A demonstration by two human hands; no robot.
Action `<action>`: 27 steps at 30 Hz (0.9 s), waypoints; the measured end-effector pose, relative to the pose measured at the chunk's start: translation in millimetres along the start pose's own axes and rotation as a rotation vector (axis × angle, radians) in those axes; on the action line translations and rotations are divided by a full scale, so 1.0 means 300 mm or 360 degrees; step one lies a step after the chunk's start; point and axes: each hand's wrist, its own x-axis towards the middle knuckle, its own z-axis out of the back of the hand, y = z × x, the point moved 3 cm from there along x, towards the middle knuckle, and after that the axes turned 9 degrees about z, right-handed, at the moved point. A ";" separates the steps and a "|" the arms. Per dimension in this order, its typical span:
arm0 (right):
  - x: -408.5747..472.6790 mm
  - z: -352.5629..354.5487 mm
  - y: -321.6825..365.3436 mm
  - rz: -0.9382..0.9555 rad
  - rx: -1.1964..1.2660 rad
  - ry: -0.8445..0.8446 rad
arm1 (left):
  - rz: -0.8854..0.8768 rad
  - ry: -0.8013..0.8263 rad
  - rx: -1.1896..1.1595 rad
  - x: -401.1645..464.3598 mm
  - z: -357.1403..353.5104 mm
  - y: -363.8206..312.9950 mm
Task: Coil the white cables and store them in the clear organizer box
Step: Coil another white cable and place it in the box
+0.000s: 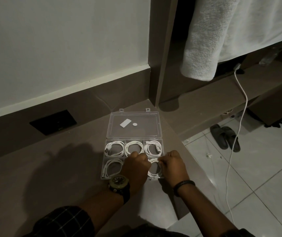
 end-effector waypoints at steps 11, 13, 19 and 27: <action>0.037 0.027 0.006 0.0075 -0.0053 0.0111 | -0.0122 -0.0244 0.0112 0.023 0.028 -0.036; 0.028 0.032 0.009 0.0056 0.0011 0.0044 | -0.0174 -0.0218 0.0109 0.010 0.035 -0.040; 0.015 0.047 -0.016 -0.0219 0.0358 -0.0042 | -0.0101 -0.0154 -0.0100 -0.024 0.071 0.019; 0.095 0.123 0.003 -0.0118 0.0283 0.0066 | 0.0389 -0.0269 -0.1094 -0.019 0.139 0.225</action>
